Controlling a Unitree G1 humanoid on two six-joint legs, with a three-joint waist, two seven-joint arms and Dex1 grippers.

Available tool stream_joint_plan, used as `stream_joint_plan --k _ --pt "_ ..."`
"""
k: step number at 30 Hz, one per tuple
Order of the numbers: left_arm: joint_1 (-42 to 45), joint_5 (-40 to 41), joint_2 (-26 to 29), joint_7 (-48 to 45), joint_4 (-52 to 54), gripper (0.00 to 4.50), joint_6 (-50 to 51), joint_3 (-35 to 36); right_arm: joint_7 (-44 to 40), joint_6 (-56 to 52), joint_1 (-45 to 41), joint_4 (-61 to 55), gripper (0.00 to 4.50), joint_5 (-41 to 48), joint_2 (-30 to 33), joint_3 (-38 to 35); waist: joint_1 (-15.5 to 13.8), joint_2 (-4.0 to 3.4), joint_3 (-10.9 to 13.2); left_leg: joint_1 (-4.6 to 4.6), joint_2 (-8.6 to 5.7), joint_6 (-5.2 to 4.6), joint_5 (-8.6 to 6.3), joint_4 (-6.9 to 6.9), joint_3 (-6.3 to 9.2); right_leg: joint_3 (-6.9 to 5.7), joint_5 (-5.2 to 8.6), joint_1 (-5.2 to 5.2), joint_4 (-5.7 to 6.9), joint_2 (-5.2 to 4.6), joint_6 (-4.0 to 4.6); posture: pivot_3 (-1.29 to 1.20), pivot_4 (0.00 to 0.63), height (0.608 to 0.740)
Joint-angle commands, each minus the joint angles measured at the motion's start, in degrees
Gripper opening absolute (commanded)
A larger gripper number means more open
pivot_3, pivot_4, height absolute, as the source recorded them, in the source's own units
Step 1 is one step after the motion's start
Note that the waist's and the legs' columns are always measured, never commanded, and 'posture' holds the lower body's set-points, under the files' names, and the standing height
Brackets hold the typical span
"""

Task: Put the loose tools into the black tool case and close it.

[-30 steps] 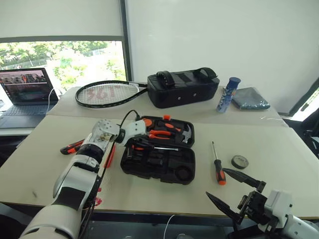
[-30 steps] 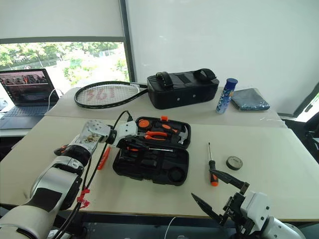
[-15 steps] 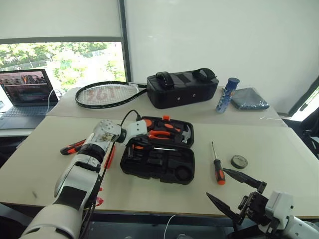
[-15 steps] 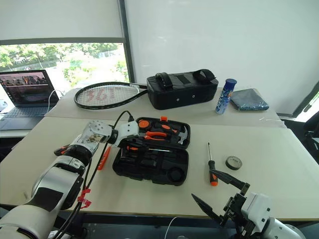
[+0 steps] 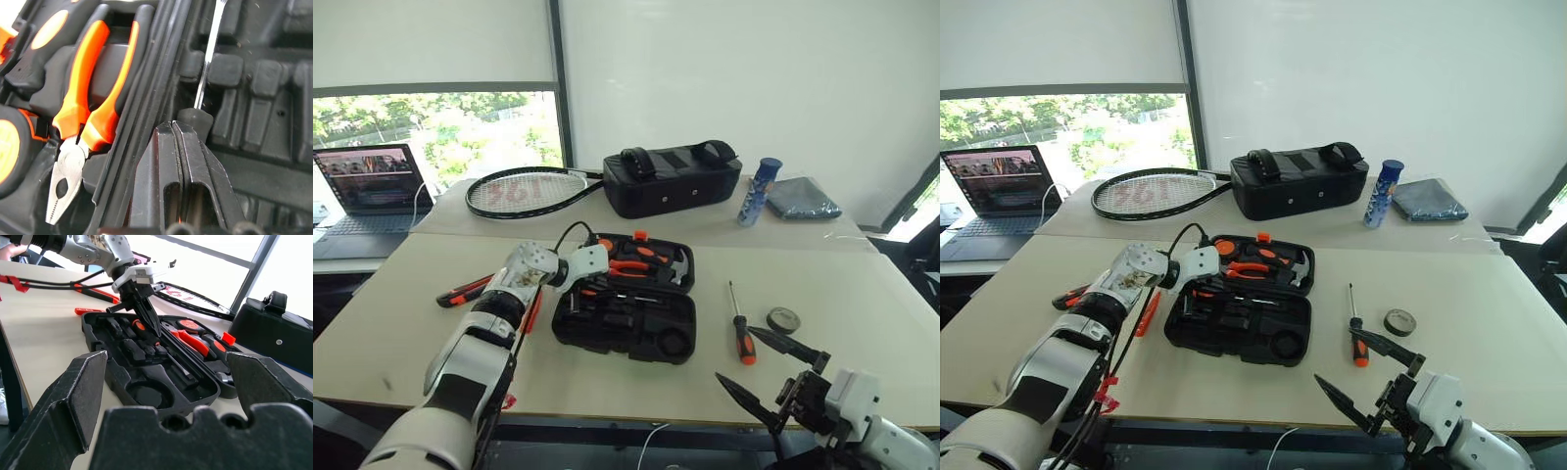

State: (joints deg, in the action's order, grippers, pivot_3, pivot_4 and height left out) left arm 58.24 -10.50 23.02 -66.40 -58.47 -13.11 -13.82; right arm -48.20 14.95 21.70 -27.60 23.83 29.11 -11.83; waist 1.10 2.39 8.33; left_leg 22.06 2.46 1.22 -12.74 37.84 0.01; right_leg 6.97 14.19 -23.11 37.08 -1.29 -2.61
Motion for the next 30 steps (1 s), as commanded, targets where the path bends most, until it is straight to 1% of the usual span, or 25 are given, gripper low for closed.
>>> stream_joint_plan --k 1,2,4,5,6,7,8,10,11,12,13,15,16,18,19,20,21,22,24,27,29,30 --pt "-1.8 7.0 3.5 -5.6 4.6 0.08 -1.2 5.0 0.6 0.0 -0.3 0.2 4.50 2.8 0.4 -2.7 0.2 0.01 0.0 0.05 0.01 0.00 0.00 0.00 0.00 -0.01 0.00 -0.06 0.00 0.00 0.00 0.00 0.150 0.740" --pt "-2.3 9.6 4.6 -7.1 6.3 0.08 -0.6 7.1 0.8 -0.5 -0.2 0.4 4.50 3.7 0.3 -3.6 0.5 0.00 0.0 0.10 0.02 0.00 0.00 0.00 0.00 -0.01 0.00 -0.11 0.00 0.01 0.01 0.00 0.150 0.740" --pt "-3.7 13.6 6.8 -9.6 9.2 0.58 0.0 10.1 0.8 -1.1 0.3 0.8 4.50 5.1 0.5 -5.0 0.8 0.02 0.1 0.20 0.04 -0.01 -0.01 -0.03 0.03 -0.04 0.00 -0.20 0.02 0.02 0.05 0.00 0.150 0.740" --pt "-4.9 16.8 8.3 -11.8 11.5 0.77 2.0 12.4 0.4 -1.4 1.3 1.0 4.50 5.9 0.7 -5.9 1.0 0.01 0.1 0.25 0.04 -0.01 -0.01 -0.03 0.05 -0.05 0.00 -0.26 0.02 0.02 0.06 0.00 0.150 0.740" --pt "-6.1 19.5 9.7 -12.9 13.4 1.12 2.7 14.6 0.1 -1.5 2.2 1.2 4.50 6.5 0.8 -6.7 1.1 0.01 0.1 0.26 0.04 -0.01 -0.01 -0.03 0.06 -0.05 0.00 -0.26 0.02 0.01 0.06 0.00 0.150 0.740" --pt "-7.7 22.0 11.4 -14.5 15.6 1.58 4.1 16.5 0.0 -1.4 3.3 1.4 4.50 6.9 0.7 -7.7 1.1 0.00 0.1 0.27 0.05 -0.02 -0.01 -0.03 0.06 -0.06 0.00 -0.26 0.02 0.01 0.06 0.00 0.150 0.740" --pt "-9.7 23.4 13.0 -15.2 17.6 1.86 4.1 17.8 -0.2 -1.4 4.6 1.6 4.50 7.2 0.6 -8.6 1.2 -0.01 0.1 0.27 0.05 -0.02 -0.01 -0.04 0.07 -0.07 0.01 -0.26 0.02 0.01 0.07 0.00 0.150 0.740" --pt "-14.3 26.1 15.8 -18.4 21.8 2.61 3.7 19.6 -0.3 -0.8 6.8 1.8 4.50 7.1 0.4 -10.2 1.3 -0.04 0.1 0.21 0.06 -0.08 -0.05 -0.06 0.05 -0.06 0.04 -0.23 0.02 0.00 0.11 0.00 0.150 0.740" --pt "-18.2 27.6 18.0 -20.2 23.9 2.67 3.7 21.0 -0.2 -0.7 8.8 1.7 4.50 7.1 0.0 -11.4 1.4 -0.04 0.1 0.19 0.07 -0.08 -0.06 -0.06 0.05 -0.06 0.04 -0.22 0.02 0.00 0.11 0.00 0.150 0.740" --pt "-21.0 28.7 19.4 -21.5 25.5 3.29 4.0 21.9 -0.1 -0.6 10.2 1.7 4.50 7.1 -0.3 -12.1 1.5 -0.13 0.1 0.18 0.06 -0.08 -0.06 -0.06 0.05 -0.08 0.05 -0.18 -0.01 0.00 0.10 0.00 0.150 0.740" --pt "-24.8 29.4 21.3 -22.4 27.0 3.54 4.3 23.0 0.2 -1.2 12.4 1.4 4.50 7.2 -0.8 -12.8 1.5 -0.21 0.1 0.12 0.10 -0.07 -0.08 -0.06 -0.04 0.00 0.06 -0.16 0.02 -0.02 0.13 0.00 0.150 0.740" --pt "-29.3 30.2 23.5 -23.0 28.9 4.25 5.1 23.9 0.5 -1.9 14.9 1.0 4.50 7.0 -1.3 -13.6 1.5 -0.20 0.1 -0.01 0.13 -0.06 -0.14 -0.08 -0.04 -0.04 0.18 -0.08 0.06 -0.04 0.17 0.00 0.150 0.740" --pt "-31.1 30.7 24.4 -22.8 29.4 4.44 5.6 24.5 0.9 -2.4 16.3 0.7 4.50 7.1 -1.7 -13.8 1.4 -0.17 0.1 0.01 0.19 -0.06 -0.14 -0.08 -0.02 -0.11 0.21 -0.11 0.06 -0.01 0.22 0.00 0.150 0.740" --pt "-33.1 31.6 25.2 -21.8 30.2 4.44 7.0 25.4 1.2 -3.4 18.3 -0.3 4.50 6.7 -1.7 -13.6 1.0 -0.10 0.2 0.01 0.23 -0.05 -0.14 -0.07 -0.01 -0.17 0.24 -0.10 0.07 -0.02 0.26 0.00 0.150 0.740" --pt "-33.5 31.7 25.3 -21.3 30.6 4.44 7.1 25.6 1.5 -3.6 18.5 -0.9 4.50 6.2 -1.5 -13.4 0.8 -0.10 0.2 0.00 0.23 -0.05 -0.13 -0.05 -0.02 -0.17 0.40 -0.08 0.06 -0.04 0.56 0.00 0.150 0.740" --pt "-33.8 31.9 25.3 -21.4 31.3 4.44 7.7 25.5 3.4 -6.3 18.0 -2.4 4.50 6.1 -0.9 -13.0 0.6 -0.10 0.2 0.01 0.22 -0.04 -0.12 -0.03 -0.04 -0.15 0.43 -0.07 0.06 -0.07 0.61 0.00 0.150 0.740" --pt "-34.1 32.4 25.1 -21.7 32.1 4.44 8.1 25.4 6.8 -11.1 16.3 -4.4 4.50 5.7 0.3 -12.5 0.5 -0.10 0.2 0.01 0.23 -0.03 -0.11 -0.03 -0.10 -0.15 0.44 -0.06 0.06 -0.11 0.61 0.00 0.150 0.740" --pt "-34.5 33.0 24.9 -22.0 33.2 4.44 9.1 25.2 11.0 -17.6 14.1 -6.7 4.50 6.7 1.9 -11.9 0.5 -0.11 0.2 -0.01 0.23 -0.03 -0.11 -0.02 -0.15 -0.11 0.44 -0.05 0.05 -0.11 0.61 0.00 0.150 0.740" --pt "-35.0 33.7 24.6 -22.5 34.8 4.44 9.8 24.9 16.8 -27.1 10.6 -9.9 4.50 8.3 4.4 -11.3 0.8 -0.10 0.2 -0.02 0.24 -0.02 -0.11 -0.03 -0.23 -0.06 0.43 -0.06 0.06 -0.12 0.61 0.00 0.150 0.740" --pt "-35.7 34.7 24.0 -22.6 37.4 4.44 10.9 24.4 24.6 -43.0 0.7 -12.3 4.50 11.8 9.2 -8.8 1.5 -0.10 0.2 0.01 0.29 -0.02 -0.11 -0.05 -0.23 -0.06 0.44 -0.13 0.09 -0.03 0.69 0.00 0.150 0.740" --pt "-36.2 35.3 23.4 -22.7 39.1 4.44 11.5 24.0 28.7 -53.6 -6.4 -11.5 4.50 13.4 11.9 -6.4 1.5 -0.10 0.2 0.03 0.31 -0.02 -0.12 -0.10 -0.21 -0.05 0.41 -0.15 0.09 0.02 0.65 0.00 0.150 0.740" --pt "-36.4 35.5 23.3 -22.7 39.8 4.44 12.0 23.8 30.4 -57.6 -9.0 -11.0 4.50 14.7 12.4 -5.8 1.5 -0.10 0.2 0.05 0.30 -0.03 -0.12 -0.12 -0.18 -0.08 0.28 -0.18 0.09 0.03 0.40 0.00 0.150 0.740"
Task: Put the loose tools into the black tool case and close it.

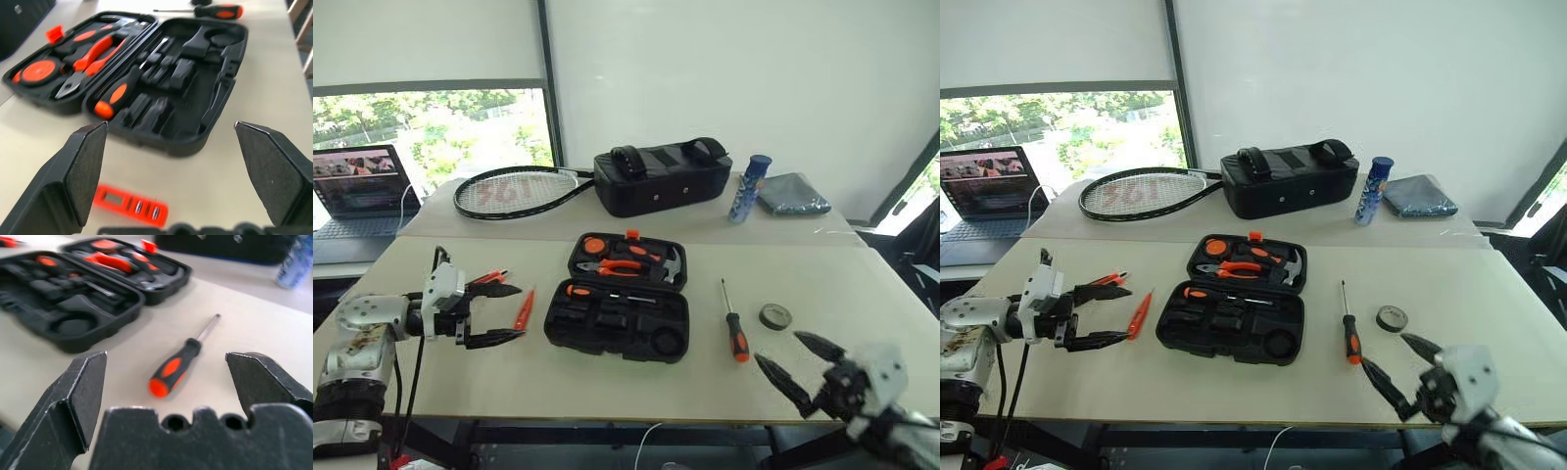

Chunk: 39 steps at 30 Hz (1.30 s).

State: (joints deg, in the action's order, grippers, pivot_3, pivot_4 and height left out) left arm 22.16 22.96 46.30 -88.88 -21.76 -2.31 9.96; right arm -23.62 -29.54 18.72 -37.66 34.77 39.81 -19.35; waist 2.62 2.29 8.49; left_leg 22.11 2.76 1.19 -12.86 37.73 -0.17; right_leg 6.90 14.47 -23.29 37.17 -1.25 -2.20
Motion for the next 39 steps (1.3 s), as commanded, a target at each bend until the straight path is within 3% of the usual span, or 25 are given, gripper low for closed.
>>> stream_joint_plan --k 1,8,11,19,24,30,34,39 --pt "-0.6 2.4 -0.4 -0.1 4.2 4.44 1.9 -0.2 7.7 -17.6 -9.4 0.4 4.50 3.7 2.0 3.0 -0.1 0.01 0.0 0.05 0.00 -0.01 0.00 -0.02 0.04 -0.04 0.00 -0.03 -0.01 0.02 0.00 0.00 0.150 0.740" --pt "-2.7 3.6 -1.8 1.8 10.3 4.44 4.0 -0.9 11.8 -34.7 -20.6 6.4 4.50 4.4 0.7 8.3 -0.6 0.02 0.0 0.91 -0.13 -0.04 -0.01 0.04 0.11 -0.06 -0.12 -0.80 -0.03 -0.09 0.00 0.00 0.150 0.740" --pt "-3.2 3.7 -1.8 2.3 11.4 4.50 4.5 -0.7 12.9 -36.9 -22.5 8.9 3.80 1.9 -0.1 10.1 -0.4 0.02 0.0 1.08 -0.13 -0.04 -0.01 0.09 0.12 -0.06 -0.25 -0.93 -0.04 -0.09 0.11 0.00 0.150 0.740" --pt "-5.4 4.5 -1.7 3.5 13.7 4.50 4.5 -0.4 12.0 -34.2 -22.4 11.6 1.07 -2.6 -1.3 10.0 0.0 0.05 0.0 0.99 -0.08 -0.05 -0.01 0.10 0.11 -0.05 -0.10 -0.87 -0.05 -0.05 -0.24 0.00 0.150 0.740" --pt "-6.7 4.9 -1.6 4.6 14.9 4.50 4.8 -0.1 9.5 -27.8 -18.8 10.3 1.03 -2.9 -1.7 3.7 -0.3 0.05 0.0 0.99 -0.10 -0.05 -0.01 0.10 0.10 -0.04 -0.11 -0.85 -0.05 -0.07 -0.25 0.00 0.150 0.740" --pt "-8.5 5.4 -1.1 6.0 15.6 4.50 5.3 0.9 -9.2 -6.9 -17.0 8.0 1.03 -3.6 3.4 -0.6 0.1 -0.02 0.0 1.03 -0.11 -0.05 -0.01 0.11 0.09 -0.04 -0.11 -0.91 -0.06 -0.07 -0.28 0.00 0.150 0.740" --pt "-9.8 5.2 -1.3 6.8 15.7 4.50 5.1 1.1 -23.6 -0.9 -29.7 13.3 1.03 -7.7 10.8 11.8 1.4 -0.04 0.1 0.84 -0.03 -0.04 0.00 0.10 0.02 0.03 -0.14 -0.83 -0.01 0.01 -0.26 0.00 0.150 0.740" --pt "-10.0 5.2 -1.4 7.1 14.7 4.50 4.8 1.4 -31.1 -5.7 -48.8 21.3 1.03 -13.8 9.5 29.2 1.6 -0.02 0.1 0.73 0.06 -0.08 0.02 0.08 0.07 0.00 -0.25 -0.85 0.01 0.13 -0.08 0.00 0.150 0.740"
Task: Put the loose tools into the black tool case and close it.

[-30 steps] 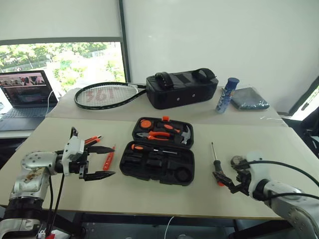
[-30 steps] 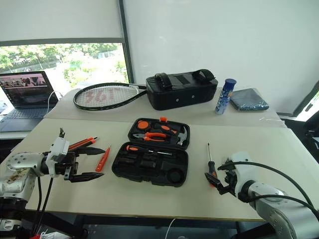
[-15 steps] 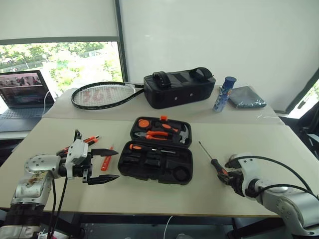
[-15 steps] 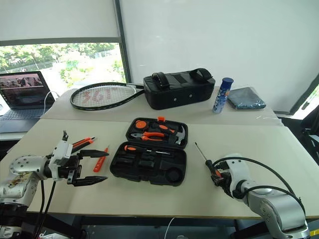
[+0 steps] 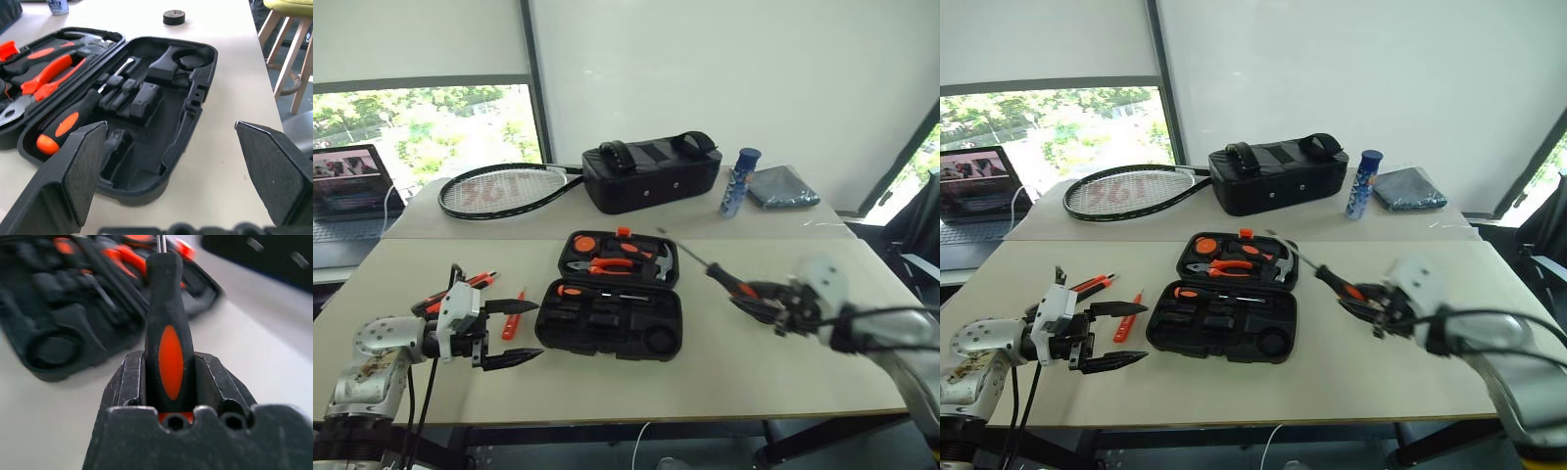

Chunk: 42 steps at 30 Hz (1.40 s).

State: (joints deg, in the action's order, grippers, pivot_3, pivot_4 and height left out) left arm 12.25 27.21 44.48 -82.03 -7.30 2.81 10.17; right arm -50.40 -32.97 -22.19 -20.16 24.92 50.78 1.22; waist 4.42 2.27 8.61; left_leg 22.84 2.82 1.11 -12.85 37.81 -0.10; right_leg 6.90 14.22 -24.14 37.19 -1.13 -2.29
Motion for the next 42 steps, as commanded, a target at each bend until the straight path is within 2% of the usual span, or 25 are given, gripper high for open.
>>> stream_joint_plan --k 1,5,10,25,34,42 --pt "-0.3 1.0 0.4 0.2 0.0 4.50 -0.5 1.3 -4.5 -4.3 -11.9 5.8 1.03 -5.2 -3.3 11.9 -0.4 0.00 0.0 0.04 0.00 0.00 0.00 -0.01 0.00 0.00 0.02 -0.07 0.00 0.00 0.03 0.00 0.150 0.740" --pt "-1.0 1.2 0.3 0.6 0.5 4.50 -0.3 1.6 -8.4 -6.0 -21.5 10.8 1.03 -10.7 -7.4 22.2 -0.6 -0.04 0.0 0.37 -0.02 0.00 0.00 -0.01 0.00 -0.01 -0.17 -0.33 -0.02 -0.02 0.38 0.00 0.150 0.740" --pt "-2.3 1.4 0.2 1.4 2.0 4.50 0.1 1.8 -10.5 -5.0 -26.3 17.3 1.03 -16.4 -10.5 28.1 -1.8 -0.07 0.1 0.54 -0.09 -0.08 -0.08 0.00 0.05 -0.18 -0.17 -0.39 -0.07 -0.17 0.38 0.00 0.150 0.740" --pt "-4.7 1.1 -0.2 1.6 1.3 4.50 -1.9 1.9 -12.8 -5.5 -26.8 22.4 1.03 -19.6 -11.8 26.2 -1.8 -0.08 0.1 0.43 -0.08 -0.08 -0.08 0.01 0.06 -0.21 -0.20 -0.37 0.03 -0.13 0.43 0.00 0.150 0.740" --pt "-3.7 0.6 -0.6 1.2 -0.1 4.50 -3.2 1.0 -12.8 -7.5 -26.6 24.7 1.03 -19.6 -14.8 25.7 -1.7 -0.08 0.1 0.42 -0.08 -0.08 -0.08 0.01 0.06 -0.21 -0.20 -0.35 0.03 -0.13 0.43 0.00 0.150 0.740" --pt "-3.5 0.4 -0.6 2.5 2.2 4.50 -2.1 -0.1 -15.5 -8.6 -27.4 26.5 1.03 -22.2 -14.1 28.3 -1.8 -0.08 0.1 0.40 -0.08 -0.08 -0.08 0.01 0.06 -0.21 -0.21 -0.33 0.03 -0.13 0.43 0.00 0.150 0.740"
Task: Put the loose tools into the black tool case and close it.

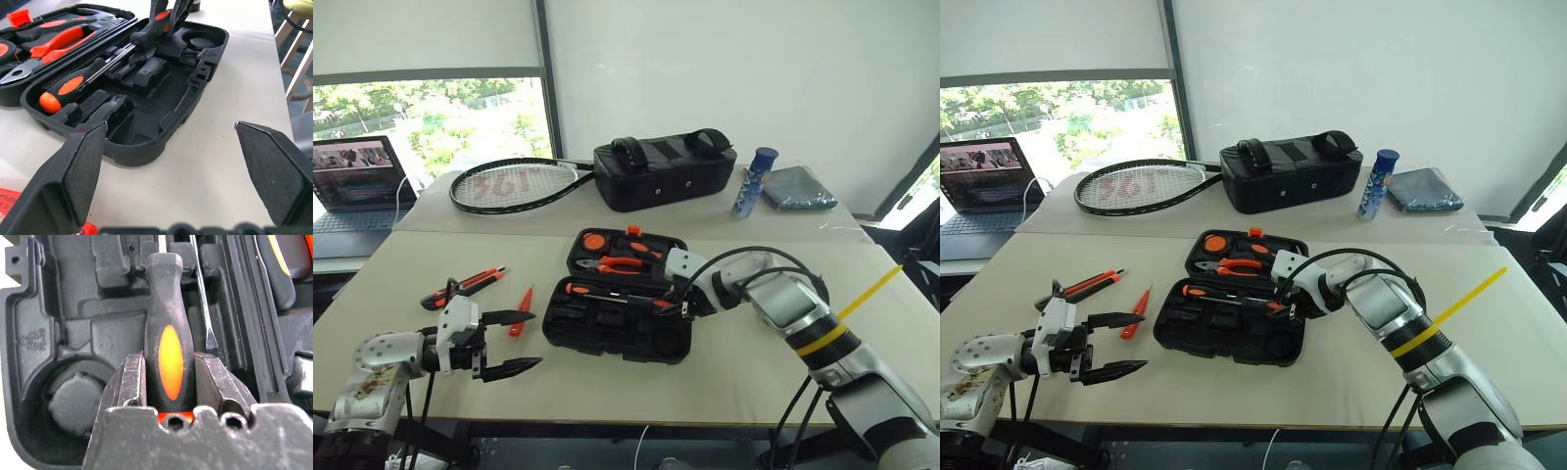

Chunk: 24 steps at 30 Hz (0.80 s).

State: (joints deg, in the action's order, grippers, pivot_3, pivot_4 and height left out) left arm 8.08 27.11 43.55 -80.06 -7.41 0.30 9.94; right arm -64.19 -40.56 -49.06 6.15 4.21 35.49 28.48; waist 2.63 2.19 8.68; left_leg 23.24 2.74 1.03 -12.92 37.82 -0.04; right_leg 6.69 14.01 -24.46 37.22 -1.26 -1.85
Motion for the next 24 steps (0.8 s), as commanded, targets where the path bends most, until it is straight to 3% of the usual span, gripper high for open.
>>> stream_joint_plan --k 1,17,18,19,23,24 --pt "0.6 0.6 0.4 0.6 2.6 4.50 0.6 0.2 -2.1 -1.3 -0.5 0.3 1.03 -1.9 1.5 1.4 0.0 0.00 0.0 0.00 0.00 0.00 0.00 0.00 0.00 0.00 0.00 0.00 0.00 0.00 0.00 0.00 0.150 0.740" --pt "-0.8 0.8 1.2 -0.1 2.7 4.50 -0.1 1.6 -2.4 -2.2 -0.2 1.4 1.03 -2.7 0.1 1.0 -0.1 0.00 0.0 -0.05 0.00 0.00 0.00 0.00 0.01 -0.03 0.01 0.07 -0.02 0.00 -0.01 0.00 0.150 0.740" --pt "-0.7 0.8 1.2 -0.1 2.5 4.50 -0.2 1.7 -2.9 -1.7 -0.2 1.1 2.07 -2.3 0.2 0.6 -0.1 0.00 0.0 -0.07 0.00 0.00 0.00 0.00 0.01 -0.02 0.01 0.08 -0.02 0.00 0.00 0.00 0.150 0.740" --pt "-0.6 0.8 1.2 -0.2 2.3 4.50 -0.3 1.7 -3.4 -1.7 -0.3 0.7 2.21 -1.6 0.1 -0.2 -0.1 0.00 0.0 -0.07 0.00 0.00 0.00 0.00 0.01 -0.03 0.01 0.08 -0.02 0.00 0.00 0.00 0.150 0.740" --pt "-0.1 0.5 1.3 -0.3 1.6 4.50 -0.5 1.6 -5.8 -1.4 -1.7 -0.3 3.66 1.1 0.5 -3.9 0.0 0.00 0.0 -0.01 0.00 0.00 0.00 -0.01 0.01 -0.03 0.01 0.03 -0.03 0.00 0.00 0.00 0.150 0.740" --pt "0.1 0.5 1.2 -0.2 1.5 4.50 -0.5 1.5 -6.9 -0.2 -2.0 -0.7 3.66 2.2 1.0 -5.2 0.0 0.00 0.0 0.01 0.00 0.00 0.00 -0.01 0.01 -0.04 0.01 0.02 -0.04 0.00 0.00 0.00 0.150 0.740"
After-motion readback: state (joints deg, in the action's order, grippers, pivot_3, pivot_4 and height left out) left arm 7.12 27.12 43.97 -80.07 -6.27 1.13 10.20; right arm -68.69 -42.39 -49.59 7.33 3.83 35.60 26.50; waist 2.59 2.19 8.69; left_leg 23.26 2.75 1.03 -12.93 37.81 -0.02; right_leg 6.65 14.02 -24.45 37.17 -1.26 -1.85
